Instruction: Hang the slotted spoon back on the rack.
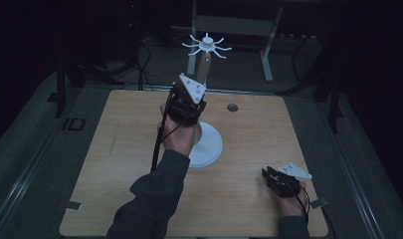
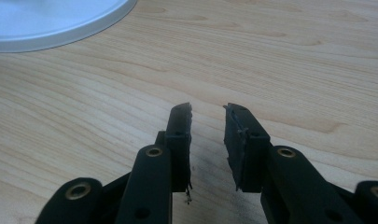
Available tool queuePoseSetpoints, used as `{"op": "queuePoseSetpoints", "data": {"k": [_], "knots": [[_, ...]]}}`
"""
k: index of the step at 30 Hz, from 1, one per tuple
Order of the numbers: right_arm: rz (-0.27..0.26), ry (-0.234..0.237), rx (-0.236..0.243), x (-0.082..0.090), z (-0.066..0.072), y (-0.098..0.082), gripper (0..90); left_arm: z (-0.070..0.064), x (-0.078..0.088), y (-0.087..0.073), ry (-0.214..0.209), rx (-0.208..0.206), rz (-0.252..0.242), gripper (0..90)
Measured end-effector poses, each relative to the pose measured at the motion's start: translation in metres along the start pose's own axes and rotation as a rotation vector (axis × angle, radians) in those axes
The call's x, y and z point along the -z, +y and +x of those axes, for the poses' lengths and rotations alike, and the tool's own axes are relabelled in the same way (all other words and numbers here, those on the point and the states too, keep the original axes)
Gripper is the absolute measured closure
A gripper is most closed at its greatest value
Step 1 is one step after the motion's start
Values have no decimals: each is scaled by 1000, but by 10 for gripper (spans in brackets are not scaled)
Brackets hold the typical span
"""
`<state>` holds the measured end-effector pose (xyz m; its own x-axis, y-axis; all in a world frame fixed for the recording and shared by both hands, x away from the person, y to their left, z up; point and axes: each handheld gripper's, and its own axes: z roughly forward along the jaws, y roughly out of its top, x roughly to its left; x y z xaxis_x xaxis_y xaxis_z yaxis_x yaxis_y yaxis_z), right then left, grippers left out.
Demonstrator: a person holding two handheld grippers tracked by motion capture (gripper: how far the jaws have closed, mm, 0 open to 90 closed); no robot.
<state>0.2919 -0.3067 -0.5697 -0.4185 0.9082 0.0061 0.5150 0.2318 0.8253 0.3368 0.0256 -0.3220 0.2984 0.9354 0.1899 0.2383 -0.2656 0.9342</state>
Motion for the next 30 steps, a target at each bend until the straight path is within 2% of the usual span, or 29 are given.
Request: {"op": "queuePoseSetpoints", "data": {"k": [11,19,22,30], "knots": [[-1,0,-1,0,0,0,711,1,-5,-1,2,1,20,744],[-2,0,0,0,0,0,708,0,-5,-4,0,0,9,739],[-2,0,-1,0,0,0,703,0,-5,-4,-1,-14,9,727],[-1,2,1,0,0,0,692,0,-5,-6,-26,-11,4,665]]}}
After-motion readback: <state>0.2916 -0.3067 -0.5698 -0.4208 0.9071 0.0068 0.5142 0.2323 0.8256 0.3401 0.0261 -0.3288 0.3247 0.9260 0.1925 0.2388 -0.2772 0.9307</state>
